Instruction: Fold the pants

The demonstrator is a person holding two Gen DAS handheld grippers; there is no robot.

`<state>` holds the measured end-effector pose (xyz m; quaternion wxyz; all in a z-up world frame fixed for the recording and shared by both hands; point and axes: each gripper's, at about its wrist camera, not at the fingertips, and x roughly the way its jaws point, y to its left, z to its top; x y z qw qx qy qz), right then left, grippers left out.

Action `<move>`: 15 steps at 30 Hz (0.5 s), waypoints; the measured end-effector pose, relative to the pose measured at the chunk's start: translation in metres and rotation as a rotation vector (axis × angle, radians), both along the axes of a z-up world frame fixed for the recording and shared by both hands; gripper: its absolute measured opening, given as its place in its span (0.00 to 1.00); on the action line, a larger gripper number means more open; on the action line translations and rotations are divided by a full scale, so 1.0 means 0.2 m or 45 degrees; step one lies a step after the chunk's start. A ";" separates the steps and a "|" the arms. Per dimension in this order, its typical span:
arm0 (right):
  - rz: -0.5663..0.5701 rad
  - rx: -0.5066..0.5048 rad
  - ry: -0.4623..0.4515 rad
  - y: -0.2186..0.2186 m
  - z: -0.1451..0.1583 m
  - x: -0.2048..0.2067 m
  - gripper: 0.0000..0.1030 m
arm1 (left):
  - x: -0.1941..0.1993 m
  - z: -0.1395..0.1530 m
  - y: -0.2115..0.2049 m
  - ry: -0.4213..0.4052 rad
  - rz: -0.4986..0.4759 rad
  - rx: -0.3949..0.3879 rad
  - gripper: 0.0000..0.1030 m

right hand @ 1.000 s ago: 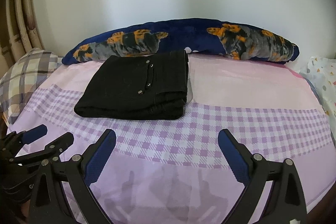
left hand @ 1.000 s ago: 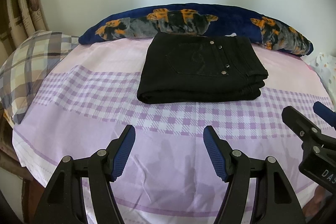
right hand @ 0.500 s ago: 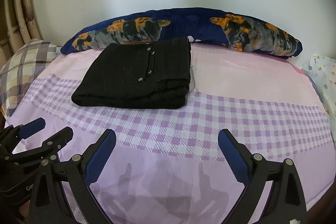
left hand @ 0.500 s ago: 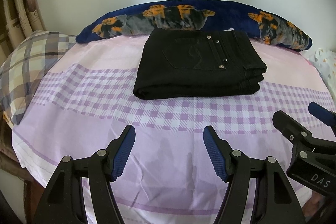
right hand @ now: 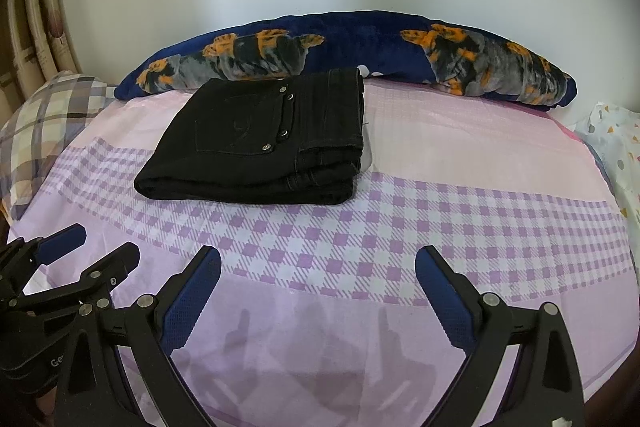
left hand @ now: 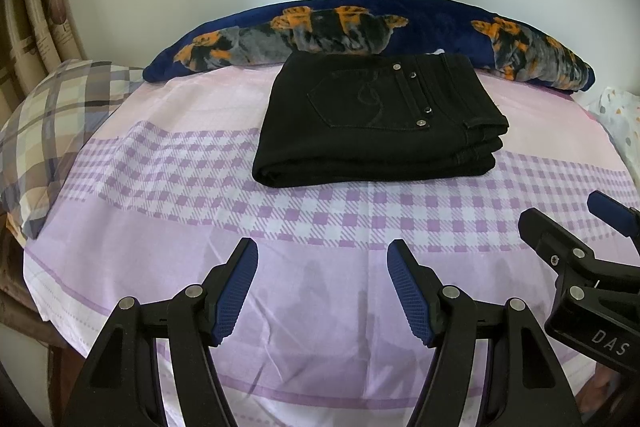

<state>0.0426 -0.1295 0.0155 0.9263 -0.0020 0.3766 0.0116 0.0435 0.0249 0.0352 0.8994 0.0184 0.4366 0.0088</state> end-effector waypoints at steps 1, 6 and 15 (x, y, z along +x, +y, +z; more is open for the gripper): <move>0.001 0.001 0.001 0.00 0.00 0.00 0.94 | 0.00 0.00 0.00 0.000 -0.002 -0.002 0.66; -0.001 0.004 0.007 -0.02 -0.01 0.01 0.94 | 0.00 -0.01 0.00 0.002 -0.006 -0.002 0.66; 0.003 0.004 0.010 -0.02 -0.01 0.01 0.94 | 0.00 -0.01 -0.01 -0.007 -0.018 0.016 0.66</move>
